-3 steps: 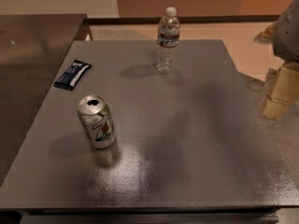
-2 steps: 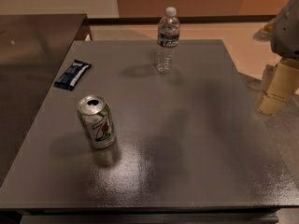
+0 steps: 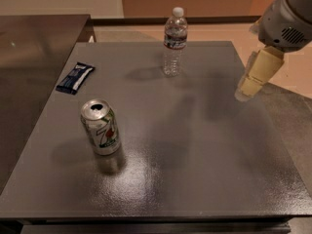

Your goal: Move water bottle near 7up can

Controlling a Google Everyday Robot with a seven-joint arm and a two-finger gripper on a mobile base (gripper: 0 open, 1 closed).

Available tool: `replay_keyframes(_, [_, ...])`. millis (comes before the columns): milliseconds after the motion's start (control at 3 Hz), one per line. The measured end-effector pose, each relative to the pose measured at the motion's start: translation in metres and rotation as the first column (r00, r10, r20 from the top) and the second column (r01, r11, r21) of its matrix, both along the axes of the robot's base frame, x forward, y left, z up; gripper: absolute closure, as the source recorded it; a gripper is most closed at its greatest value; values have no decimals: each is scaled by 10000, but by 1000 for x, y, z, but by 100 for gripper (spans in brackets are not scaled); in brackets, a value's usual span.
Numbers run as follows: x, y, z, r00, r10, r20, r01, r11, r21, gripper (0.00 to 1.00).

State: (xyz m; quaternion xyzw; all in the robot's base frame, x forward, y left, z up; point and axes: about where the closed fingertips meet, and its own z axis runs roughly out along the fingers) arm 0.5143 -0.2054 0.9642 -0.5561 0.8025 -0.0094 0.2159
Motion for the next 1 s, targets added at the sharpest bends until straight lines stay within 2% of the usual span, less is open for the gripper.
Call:
replay_keyframes(333, [43,12,-6,9993,-285,254,266,9973,691,0])
replay_keyframes(1000, [119,47,-17,9962,-717,497,602,9773,2033,0])
